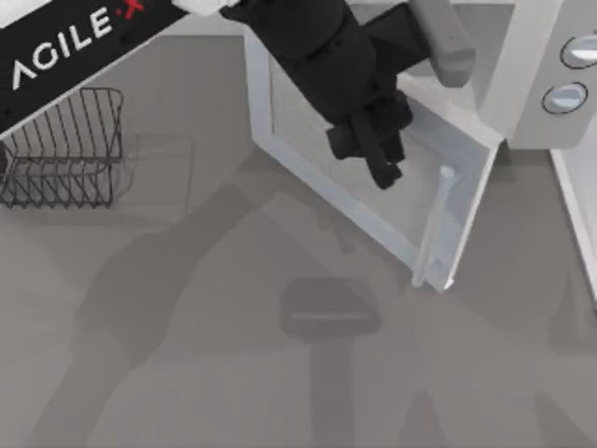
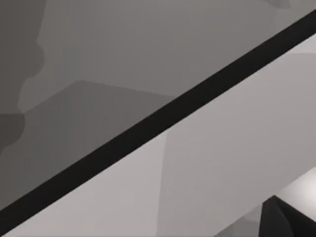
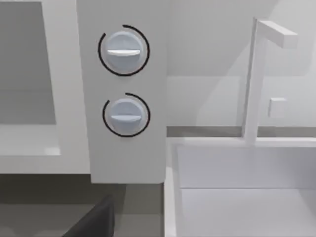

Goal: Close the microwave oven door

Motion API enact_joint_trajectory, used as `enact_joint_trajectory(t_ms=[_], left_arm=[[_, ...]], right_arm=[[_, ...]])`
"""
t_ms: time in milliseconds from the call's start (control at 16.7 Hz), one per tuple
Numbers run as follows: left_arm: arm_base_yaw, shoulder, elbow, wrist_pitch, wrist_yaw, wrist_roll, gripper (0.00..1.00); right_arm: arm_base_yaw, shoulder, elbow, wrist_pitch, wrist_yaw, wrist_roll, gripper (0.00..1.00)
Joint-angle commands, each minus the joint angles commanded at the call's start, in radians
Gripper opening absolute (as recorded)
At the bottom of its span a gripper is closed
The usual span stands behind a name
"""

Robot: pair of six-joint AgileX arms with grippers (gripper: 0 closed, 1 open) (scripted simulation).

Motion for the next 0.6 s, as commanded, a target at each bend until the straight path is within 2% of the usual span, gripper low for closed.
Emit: enact_joint_trajectory(t_ms=[600], left_arm=[[-0.012,0.029,0.061,0.012,-0.018,-0.028,0.00]], right_arm=[[0.000,0.000,0.000,0.000,0.000,0.000,1.00]])
